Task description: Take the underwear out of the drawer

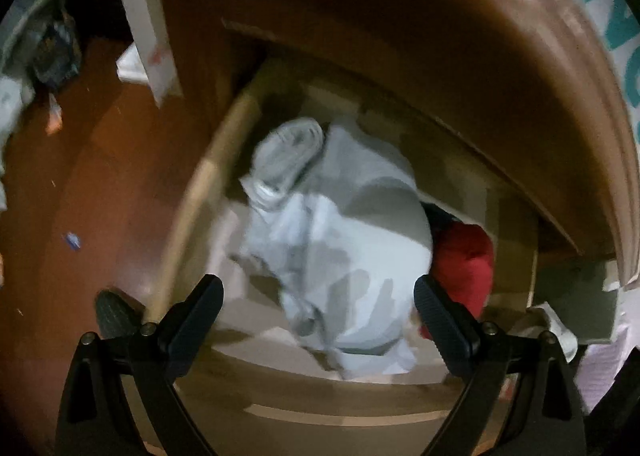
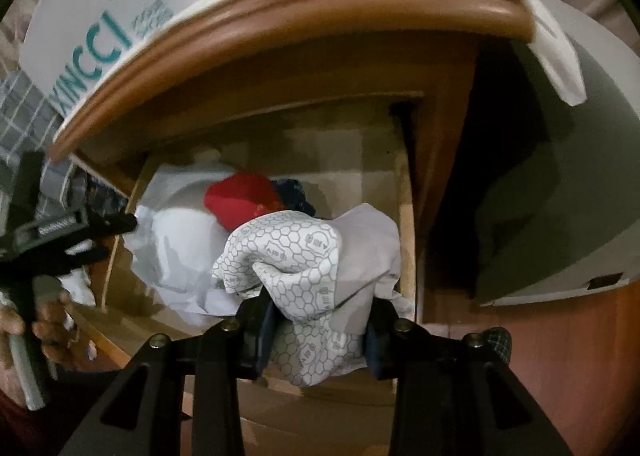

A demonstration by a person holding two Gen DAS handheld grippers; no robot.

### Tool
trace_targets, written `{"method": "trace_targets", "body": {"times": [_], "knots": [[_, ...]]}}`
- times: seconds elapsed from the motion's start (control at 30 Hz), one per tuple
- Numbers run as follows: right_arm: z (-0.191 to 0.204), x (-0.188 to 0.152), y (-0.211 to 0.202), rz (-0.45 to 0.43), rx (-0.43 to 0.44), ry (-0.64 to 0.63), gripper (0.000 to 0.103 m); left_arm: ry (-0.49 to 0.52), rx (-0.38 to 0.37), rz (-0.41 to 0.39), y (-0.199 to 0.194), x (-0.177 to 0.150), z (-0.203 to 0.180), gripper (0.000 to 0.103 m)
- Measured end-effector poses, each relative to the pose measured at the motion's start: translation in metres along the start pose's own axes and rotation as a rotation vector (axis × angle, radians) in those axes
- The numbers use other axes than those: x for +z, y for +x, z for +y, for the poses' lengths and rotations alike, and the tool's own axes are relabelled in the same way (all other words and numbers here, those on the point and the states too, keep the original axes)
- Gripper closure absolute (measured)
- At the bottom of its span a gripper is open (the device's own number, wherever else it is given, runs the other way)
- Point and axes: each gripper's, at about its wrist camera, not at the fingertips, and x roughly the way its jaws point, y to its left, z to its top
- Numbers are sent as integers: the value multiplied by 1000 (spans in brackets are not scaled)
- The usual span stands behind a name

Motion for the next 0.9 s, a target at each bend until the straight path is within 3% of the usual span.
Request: {"method": "trace_targets", "body": {"times": [0.13, 0.3, 0.37, 0.4, 0.47, 0.53, 0.7, 0.77, 0.9], "knots": [[4, 3, -4, -7, 29, -15, 67, -6, 1, 33, 17, -1, -8, 8], [1, 4, -6, 3, 62, 14, 67, -46, -87, 62, 26, -5, -13, 14], [-3, 5, -6, 8, 79, 43, 67, -40, -109, 50, 26, -7, -18, 37], [-6, 5, -7, 6, 80, 55, 67, -32, -98, 43, 25, -9, -22, 43], [-7, 5, -9, -1, 71, 53, 67, -8, -98, 7, 21, -11, -28, 71], [-5, 5, -12, -9, 66, 41, 67, 32, -122, -2, 18, -12, -35, 78], [-1, 4, -12, 3, 83, 44, 67, 83, -139, -14, 17, -15, -52, 72], [-1, 4, -13, 3, 89, 43, 67, 82, -139, -11, 21, -15, -55, 58], [-3, 6, -15, 2, 98, 50, 67, 75, -86, -4, 33, -10, -59, 48]]}}
